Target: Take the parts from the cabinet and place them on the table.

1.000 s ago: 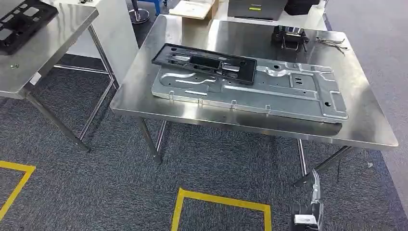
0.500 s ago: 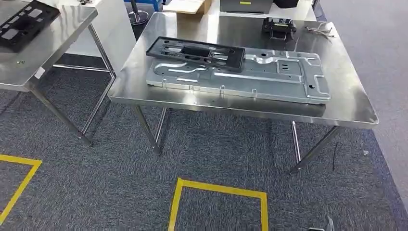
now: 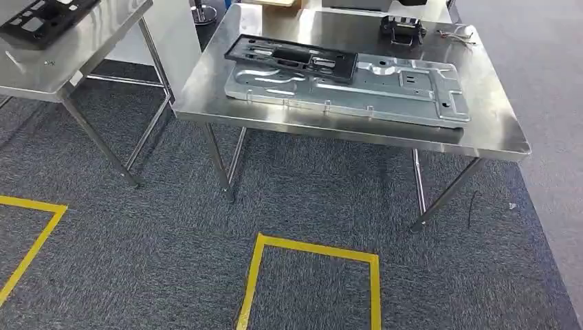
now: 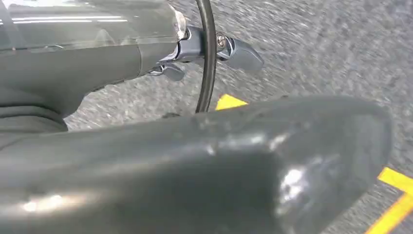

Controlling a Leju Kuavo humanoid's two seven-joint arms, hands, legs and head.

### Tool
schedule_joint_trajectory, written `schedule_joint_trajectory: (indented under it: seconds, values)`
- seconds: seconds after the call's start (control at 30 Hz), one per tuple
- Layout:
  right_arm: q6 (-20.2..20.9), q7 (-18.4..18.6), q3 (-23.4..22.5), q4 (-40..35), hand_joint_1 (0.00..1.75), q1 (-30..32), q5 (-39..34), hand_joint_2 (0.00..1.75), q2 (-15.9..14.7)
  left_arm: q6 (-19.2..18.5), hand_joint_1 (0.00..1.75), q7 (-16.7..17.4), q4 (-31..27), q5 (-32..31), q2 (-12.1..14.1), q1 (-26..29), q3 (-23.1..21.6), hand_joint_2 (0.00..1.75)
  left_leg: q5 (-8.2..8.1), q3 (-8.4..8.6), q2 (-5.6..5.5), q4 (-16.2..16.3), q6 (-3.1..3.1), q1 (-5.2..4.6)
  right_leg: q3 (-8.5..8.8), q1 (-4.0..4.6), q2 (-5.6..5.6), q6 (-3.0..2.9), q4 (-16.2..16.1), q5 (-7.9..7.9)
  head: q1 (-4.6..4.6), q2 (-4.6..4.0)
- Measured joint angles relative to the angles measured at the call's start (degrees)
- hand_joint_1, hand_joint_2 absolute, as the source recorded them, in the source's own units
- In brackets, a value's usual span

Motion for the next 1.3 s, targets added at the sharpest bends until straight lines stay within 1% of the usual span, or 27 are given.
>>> schedule_joint_trajectory:
  seconds: [0.07,0.1,0.13,0.17,0.2,0.3,0.33,0.37,0.43,0.47,0.5,0.53,0.6,0.63,0.67,0.7,0.8,0.83,0.9,0.97,1.0,1.07,1.1,1.13,1.17,1.2,1.3]
  values:
    - [-0.28,1.60,-0.55,1.29,0.00,-0.26,0.39,0.00,-0.52,-0.02,0.00,0.00,0.00,-0.07,-0.07,-0.01,0.04,0.00,1.25,-2.42,-0.01,0.82,-0.29,0.06,3.82,-0.11,-0.01,0.08,-2.63,5.13,0.00,0.00]
    - [-0.37,2.32,-0.70,1.86,0.00,-0.41,0.68,0.00,-0.63,-0.02,0.00,0.00,0.00,-0.07,-0.15,-0.01,0.07,0.00,1.77,-3.57,-0.02,1.33,-0.52,0.10,7.58,-0.14,-0.01,-0.08,-7.15,6.64,0.00,0.00]
    - [-0.44,2.82,-0.76,2.25,0.00,-0.57,0.81,0.00,-0.79,-0.02,0.00,0.00,0.00,-0.09,-0.24,-0.09,0.07,0.00,2.21,-4.19,-0.04,1.81,-0.73,0.09,11.57,-0.14,0.01,-0.37,-12.43,5.86,0.00,0.00]
    - [-0.44,3.04,-0.79,2.51,0.00,-0.78,0.98,0.00,-0.96,-0.02,0.00,0.00,0.00,-0.09,-0.33,-0.03,0.07,0.00,2.55,-4.74,-0.13,2.20,-1.11,-0.14,14.83,0.20,0.04,-0.71,-17.75,3.17,0.00,0.00]
    - [-0.44,3.21,-0.90,2.84,0.00,-0.88,1.03,0.00,-1.00,-0.02,0.00,-0.04,0.00,-0.09,-0.44,0.02,0.09,0.00,2.93,-4.89,-0.05,2.36,-1.53,-0.15,15.85,0.25,0.06,-0.97,-20.22,2.02,-0.02,0.00]
    - [-0.46,4.61,-1.42,3.71,0.00,-0.90,1.14,0.00,-1.11,-0.04,0.00,-0.04,0.00,-0.09,-0.44,0.01,0.15,0.00,4.81,-5.23,0.06,1.82,-2.82,-0.02,14.65,0.41,0.09,-2.23,-20.21,3.46,0.00,0.00]
    - [-0.52,5.37,-1.75,4.13,0.00,-1.05,1.22,0.00,-1.11,-0.02,0.00,-0.02,0.00,-0.11,-0.46,0.04,0.24,0.00,3.49,-5.59,-0.27,2.56,-3.05,0.39,14.01,0.16,-0.47,-2.75,-20.26,4.28,0.00,0.00]
    - [-0.52,6.08,-1.90,4.35,0.00,-1.18,1.40,0.00,-1.11,-0.07,0.00,0.02,0.00,-0.33,-0.55,0.21,0.26,0.00,-0.29,-6.48,-0.38,4.60,-3.25,0.39,13.08,0.22,-0.42,-3.39,-20.24,4.96,-0.02,0.00]
    - [-0.55,7.37,-2.16,4.61,0.00,-1.16,1.79,0.00,-1.13,-0.04,0.00,0.02,0.00,-0.33,-0.66,0.25,0.33,0.00,-7.88,-8.45,-0.42,12.65,-3.71,0.52,11.17,0.39,-0.51,-3.68,-19.98,6.43,0.00,0.00]
    - [-0.55,7.74,-2.29,4.76,0.00,-1.11,1.97,0.00,-1.13,-0.02,0.00,0.02,0.00,-0.33,-0.66,0.26,0.37,0.00,-9.62,-8.87,-0.42,16.44,-3.91,0.57,10.12,0.45,-0.55,-3.69,-19.77,7.08,-0.02,0.00]
    - [-0.55,7.95,-2.47,4.94,0.00,-1.11,2.08,0.00,-1.20,-0.02,0.00,0.02,0.00,-0.35,-0.66,0.27,0.42,0.00,-9.31,-8.77,-0.42,19.18,-4.03,0.58,8.93,0.50,-0.57,-3.61,-19.39,7.75,0.00,0.00]
    - [-0.57,8.19,-2.58,5.02,0.00,-1.11,2.10,0.00,-1.24,-0.02,0.00,0.02,0.00,-0.35,-0.66,0.26,0.44,0.00,-7.33,-7.80,-0.42,19.78,-4.00,0.59,7.59,0.54,-0.57,-3.51,-18.91,8.39,-0.02,0.00]
    - [-0.57,8.78,-2.67,5.29,0.00,-1.11,2.12,0.00,-1.27,-0.02,0.00,0.02,0.00,-0.35,-0.66,0.18,0.44,0.00,-3.17,-2.65,-0.44,14.63,-3.65,0.58,5.09,0.56,-0.54,-3.22,-17.86,9.46,-0.02,0.00]
    - [-0.57,9.05,-2.78,5.40,0.00,-1.15,2.16,0.00,-1.27,-0.02,0.00,0.02,0.00,-0.35,-0.66,0.05,0.44,0.00,-3.36,1.48,-0.49,9.45,-3.29,0.56,4.13,0.57,-0.49,-3.01,-17.34,9.95,-0.02,0.00]
    - [-0.57,9.31,-2.86,5.44,0.00,-1.31,2.21,0.00,-1.27,-0.02,0.00,0.02,0.00,-0.42,-0.66,-0.18,0.44,0.00,-5.58,5.96,-0.56,3.98,-2.95,0.28,3.70,0.78,-0.43,-2.69,-16.92,10.29,-0.04,0.00]
    - [-0.55,9.64,-2.95,5.53,0.00,-1.25,2.21,0.00,-1.27,-0.02,0.00,0.00,-0.02,-0.42,-0.66,-0.27,0.44,0.00,-7.04,8.03,-0.58,-0.30,-2.55,0.13,3.29,0.84,-0.51,-2.33,-16.50,10.71,0.00,0.00]
    - [-0.17,9.79,-3.39,5.64,0.00,-1.28,2.40,0.00,-1.44,0.00,0.00,-0.13,-0.02,-0.57,-0.76,-0.11,0.46,0.00,-6.57,6.67,-0.47,-0.53,-1.05,-0.13,3.07,0.64,-0.72,-1.03,-17.10,12.08,0.00,0.00]
    - [0.00,9.83,-3.52,5.68,0.00,-1.22,2.66,0.00,-1.66,0.09,0.00,-0.13,-0.02,-0.70,-0.92,-0.06,0.46,0.00,-5.64,6.35,-0.23,-0.85,-0.46,0.18,2.82,0.34,-0.55,-0.73,-16.63,11.61,0.00,0.00]
    - [0.20,10.05,-3.52,5.90,0.00,-1.00,2.95,0.00,-1.72,0.20,0.00,-0.13,-0.02,-0.83,-1.09,-0.02,0.46,0.00,-4.48,5.04,-0.19,-0.86,0.42,0.15,1.19,0.21,-0.14,-0.13,-12.20,4.89,0.00,0.00]
    - [0.20,10.99,-3.52,6.01,0.00,-0.96,4.16,0.00,-1.86,0.20,0.00,-0.15,-0.02,-1.01,-1.16,0.19,0.46,0.00,-3.29,3.44,-0.51,-0.78,0.33,0.04,-1.12,-0.04,-0.04,0.46,-3.38,-0.61,0.00,0.00]
    - [0.20,11.63,-3.50,6.07,0.00,-0.91,4.81,0.00,-1.90,0.28,0.00,-0.15,-0.02,-1.09,-1.16,0.23,0.46,0.00,-2.85,2.83,-0.65,-0.71,0.25,0.03,-1.36,-0.10,-0.04,0.60,-1.15,-0.61,0.00,0.00]
    - [0.33,12.70,-3.45,6.16,0.00,-0.78,5.55,0.00,-2.09,0.46,0.00,-0.13,-0.02,-1.18,-1.22,0.33,0.46,0.00,-2.02,1.63,-1.24,-0.57,-0.04,0.11,0.90,-0.23,-0.02,0.74,-1.89,2.69,0.00,0.00]
    - [0.61,13.04,-3.45,6.20,0.00,-0.72,5.75,0.00,-2.18,0.55,0.00,-0.13,-0.02,-1.27,-1.33,0.34,0.46,0.00,-1.67,1.29,-1.77,-0.37,-0.28,0.16,4.07,-0.31,0.29,0.69,-6.06,4.65,0.00,0.00]
    - [0.81,13.31,-3.45,6.23,0.00,-0.65,5.83,0.00,-2.23,0.66,0.00,-0.13,-0.02,-1.27,-1.40,0.27,0.46,0.00,-1.44,0.91,-2.27,-0.15,-0.52,0.20,7.95,-0.43,1.40,0.51,-11.48,5.55,0.00,0.00]
    - [0.98,13.55,-3.45,6.27,0.00,-0.61,5.92,0.00,-2.29,0.83,0.00,-0.07,-0.02,-1.29,-1.66,0.17,0.46,0.00,-1.23,0.48,-2.64,0.22,-0.80,0.26,11.64,-0.56,4.09,0.24,-16.42,5.33,0.00,0.00]
    - [1.36,13.86,-3.45,6.34,0.00,-0.40,5.97,0.00,-2.36,1.16,0.00,0.07,-0.02,-1.29,-1.75,-0.01,0.46,0.00,-1.10,-0.28,-3.22,0.87,-1.07,-0.06,12.87,-0.40,4.80,-0.41,-18.87,4.77,-0.02,0.00]
    - [1.86,14.23,-3.45,6.40,0.00,-0.45,6.07,0.00,-2.36,1.60,0.00,0.42,-0.02,-1.29,-1.79,0.12,0.46,0.00,-0.23,-0.94,-4.75,1.02,-2.28,0.01,12.50,0.00,2.99,-1.44,-19.18,4.28,0.00,0.00]
